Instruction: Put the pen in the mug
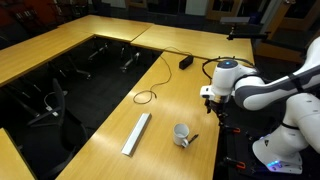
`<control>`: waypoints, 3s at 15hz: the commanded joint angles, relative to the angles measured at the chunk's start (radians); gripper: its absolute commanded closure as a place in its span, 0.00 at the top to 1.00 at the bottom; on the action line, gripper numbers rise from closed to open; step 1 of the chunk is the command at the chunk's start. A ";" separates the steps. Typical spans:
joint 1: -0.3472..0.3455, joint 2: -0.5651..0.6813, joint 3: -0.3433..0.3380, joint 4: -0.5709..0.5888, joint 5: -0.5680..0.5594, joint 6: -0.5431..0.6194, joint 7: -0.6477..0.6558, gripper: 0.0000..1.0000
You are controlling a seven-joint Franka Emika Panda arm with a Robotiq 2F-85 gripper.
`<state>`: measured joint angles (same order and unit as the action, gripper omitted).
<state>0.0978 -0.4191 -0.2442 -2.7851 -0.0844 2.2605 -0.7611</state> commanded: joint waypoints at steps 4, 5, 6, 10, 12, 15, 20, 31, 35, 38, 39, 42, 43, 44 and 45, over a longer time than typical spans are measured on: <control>-0.004 0.023 0.007 0.001 0.021 0.019 -0.053 1.00; -0.002 0.043 0.013 0.001 0.009 0.050 -0.061 1.00; -0.004 0.072 0.026 0.000 -0.014 0.079 -0.064 1.00; -0.010 0.207 0.068 0.003 -0.057 0.232 -0.077 1.00; -0.010 0.286 0.088 0.013 -0.044 0.290 -0.080 1.00; -0.018 0.404 0.125 0.034 -0.025 0.393 -0.076 1.00; -0.063 0.540 0.202 0.081 0.022 0.468 -0.104 0.96; -0.199 0.703 0.329 0.145 0.004 0.560 -0.102 0.71; -0.183 0.743 0.321 0.169 -0.067 0.590 -0.045 0.48; -0.176 0.741 0.309 0.172 -0.118 0.595 -0.017 0.35; -0.172 0.739 0.303 0.175 -0.137 0.591 -0.004 0.26; -0.178 0.725 0.308 0.169 -0.162 0.578 0.005 0.04; -0.174 0.723 0.303 0.169 -0.172 0.574 0.012 0.00; -0.172 0.717 0.302 0.168 -0.178 0.566 0.016 0.01; -0.174 0.710 0.305 0.164 -0.180 0.560 0.014 0.04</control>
<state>-0.0781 0.3119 0.0633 -2.6064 -0.2272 2.8270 -0.7907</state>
